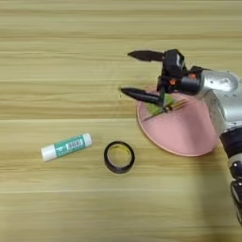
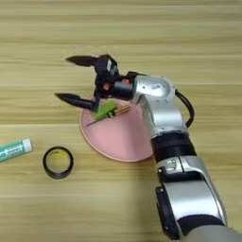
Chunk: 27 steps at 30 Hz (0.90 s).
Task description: Move the objects on the table
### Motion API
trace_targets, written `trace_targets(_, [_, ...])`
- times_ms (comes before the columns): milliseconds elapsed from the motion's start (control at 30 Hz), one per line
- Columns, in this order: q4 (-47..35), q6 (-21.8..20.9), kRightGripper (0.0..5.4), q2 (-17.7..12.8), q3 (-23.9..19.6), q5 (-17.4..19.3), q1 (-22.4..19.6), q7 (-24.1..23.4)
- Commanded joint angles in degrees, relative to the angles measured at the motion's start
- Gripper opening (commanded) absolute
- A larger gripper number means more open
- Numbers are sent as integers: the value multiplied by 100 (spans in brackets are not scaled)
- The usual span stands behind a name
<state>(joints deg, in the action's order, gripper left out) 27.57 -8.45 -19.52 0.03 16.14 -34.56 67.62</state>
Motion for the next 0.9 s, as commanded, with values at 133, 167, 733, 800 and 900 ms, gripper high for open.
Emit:
trace_targets(133, [-305,317,536,188,-668,11,-708,-1927])
trace_targets(167, [-280,304,536,232,-742,-29,-718,-2206])
trace_targets(733, [1360,-1980,536,733,-1451,-712,-467,-5133])
trace_targets(800, [1517,-2305,536,740,-1468,-680,-372,-5099])
trace_targets(900, [1693,-2793,536,770,-1461,-704,-231,-5110])
